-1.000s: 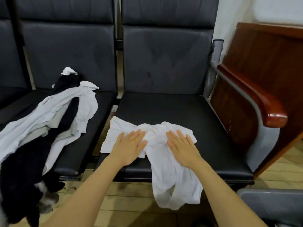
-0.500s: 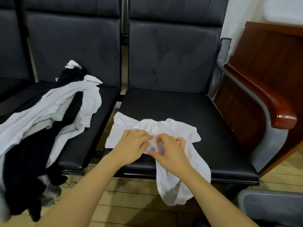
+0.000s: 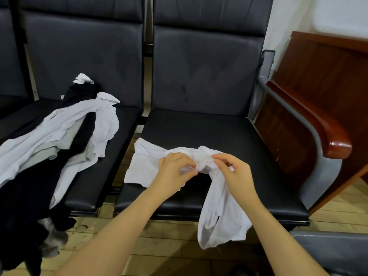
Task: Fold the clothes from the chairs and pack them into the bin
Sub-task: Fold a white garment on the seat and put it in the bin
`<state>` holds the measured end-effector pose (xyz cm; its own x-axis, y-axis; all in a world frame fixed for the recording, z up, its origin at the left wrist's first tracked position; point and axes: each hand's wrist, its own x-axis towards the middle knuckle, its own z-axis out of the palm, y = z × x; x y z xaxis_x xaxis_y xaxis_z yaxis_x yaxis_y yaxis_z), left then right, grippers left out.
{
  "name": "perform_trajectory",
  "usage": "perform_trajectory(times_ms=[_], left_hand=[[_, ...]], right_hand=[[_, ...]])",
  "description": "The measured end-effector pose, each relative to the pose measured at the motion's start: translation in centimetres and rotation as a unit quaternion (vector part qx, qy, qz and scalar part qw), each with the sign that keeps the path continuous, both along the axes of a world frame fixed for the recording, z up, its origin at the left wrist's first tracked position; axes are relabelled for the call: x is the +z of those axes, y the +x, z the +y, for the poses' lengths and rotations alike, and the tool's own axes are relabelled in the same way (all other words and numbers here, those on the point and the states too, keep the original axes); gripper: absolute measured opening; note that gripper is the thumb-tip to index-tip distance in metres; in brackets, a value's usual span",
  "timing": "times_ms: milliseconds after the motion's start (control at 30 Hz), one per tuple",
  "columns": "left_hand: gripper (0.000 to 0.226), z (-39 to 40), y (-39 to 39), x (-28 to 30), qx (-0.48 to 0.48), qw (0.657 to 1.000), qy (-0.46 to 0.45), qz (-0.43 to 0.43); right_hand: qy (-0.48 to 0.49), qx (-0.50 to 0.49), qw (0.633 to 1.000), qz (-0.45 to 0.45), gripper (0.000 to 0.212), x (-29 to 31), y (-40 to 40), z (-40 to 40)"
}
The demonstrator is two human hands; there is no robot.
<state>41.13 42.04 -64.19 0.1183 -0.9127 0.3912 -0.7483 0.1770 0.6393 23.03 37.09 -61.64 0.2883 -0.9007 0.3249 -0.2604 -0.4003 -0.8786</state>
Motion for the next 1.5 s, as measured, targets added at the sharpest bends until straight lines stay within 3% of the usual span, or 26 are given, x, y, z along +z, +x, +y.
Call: perform_trajectory(times_ms=[133,267,400,533,667,867,1000,1100,1200,1267,1400,1500], left_hand=[[0.005,-1.1,-1.1,0.5,-0.034,0.993,0.026,0.111],[0.032,-1.0,-1.5,0.4,-0.048,0.997,0.044,-0.049],[0.021,-1.0,-1.3,-0.3,-0.005,0.994,0.043,-0.103],[0.029,-0.9,-1.1,-1.5,-0.007,0.984,0.025,-0.176],[0.023,-1.1,-1.1,-1.8,0.002,0.986,0.020,-0.166],[0.012,-0.6,0.3,1.0,0.012,0.996,0.008,0.085],[0.007,0.6,2.8,2.8,0.026,0.995,-0.007,0.093],[0.018,1.4,4.9,2.7,0.064,0.997,-0.028,0.030],[0.040,2.5,6.8,1.3,0.132,0.986,0.032,-0.095],[0.038,3.4,7.7,-0.2,0.147,0.975,0.052,-0.159],[0.024,4.6,7.7,-1.2,0.104,0.984,-0.007,-0.143],[0.055,5.2,7.0,-0.6,0.014,0.991,0.040,-0.129]], right_hand=[[0.012,-0.034,0.999,0.015,0.020,0.0,-1.3,-0.9],[-0.009,-0.059,0.992,0.109,0.020,-0.9,-2.1,-1.5],[-0.073,-0.137,0.928,0.339,0.021,-1.1,-2.5,-1.8],[-0.074,-0.110,0.906,0.403,0.024,-1.5,-2.2,-1.5],[-0.047,-0.075,0.935,0.344,0.026,-2.1,-1.7,-1.5],[-0.006,-0.018,0.986,0.164,0.038,-2.0,-1.0,-1.0],[-0.018,0.032,0.995,0.091,0.034,-1.1,0.7,-0.2],[-0.035,0.066,0.990,0.116,0.031,-0.9,2.3,0.5],[-0.047,0.069,0.974,0.211,0.027,-1.3,3.4,0.5],[-0.032,0.045,0.970,0.238,0.027,-1.4,3.2,-0.1],[0.006,0.009,0.959,0.284,0.032,-1.8,1.4,-0.7],[-0.017,0.023,0.937,0.348,0.035,-2.8,0.2,-1.1]])
